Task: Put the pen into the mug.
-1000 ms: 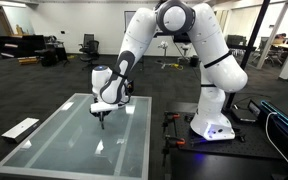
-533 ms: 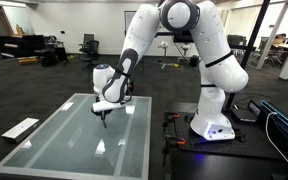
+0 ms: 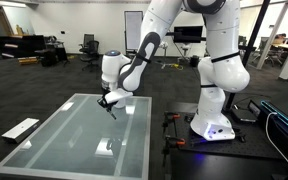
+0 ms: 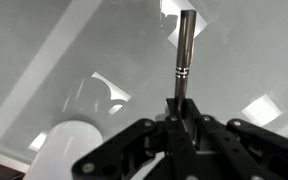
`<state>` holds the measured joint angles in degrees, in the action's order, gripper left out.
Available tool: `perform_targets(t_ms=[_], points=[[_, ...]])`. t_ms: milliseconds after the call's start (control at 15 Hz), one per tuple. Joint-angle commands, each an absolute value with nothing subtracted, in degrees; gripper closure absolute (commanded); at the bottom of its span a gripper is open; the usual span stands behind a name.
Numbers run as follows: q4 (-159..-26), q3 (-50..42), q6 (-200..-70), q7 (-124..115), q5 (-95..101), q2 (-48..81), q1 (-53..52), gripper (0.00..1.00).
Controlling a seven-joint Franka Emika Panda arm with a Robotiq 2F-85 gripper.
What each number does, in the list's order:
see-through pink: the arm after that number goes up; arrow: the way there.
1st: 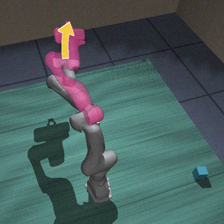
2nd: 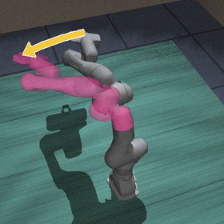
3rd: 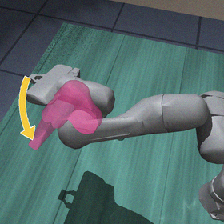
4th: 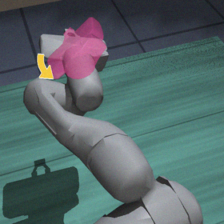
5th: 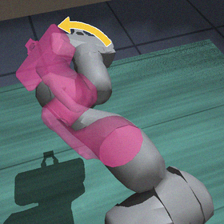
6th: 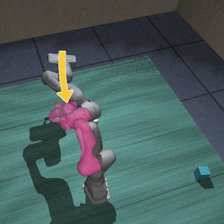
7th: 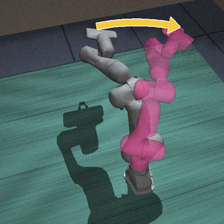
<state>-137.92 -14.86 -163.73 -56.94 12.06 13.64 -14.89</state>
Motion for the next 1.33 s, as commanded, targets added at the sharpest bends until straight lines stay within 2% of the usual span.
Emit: perform_targets(t_ms=[0,467,867,933,1267], points=[[-144.5,-13.3,-160.3,-52.2,18.1,2.8,-13.2,0.97],[-147.8,-4.4,-151.2,-27.8,11.6,-9.4,-5.5,0.97],[-146.5,-5.9,-140.6,-2.4,2.8,-16.4,-1.5,0.97],[-146.2,-3.6,-143.9,-8.0,4.2,-13.3,-0.6,0.89],[-146.2,-4.4,-141.9,-3.2,3.3,-15.5,0.1,0.89]])
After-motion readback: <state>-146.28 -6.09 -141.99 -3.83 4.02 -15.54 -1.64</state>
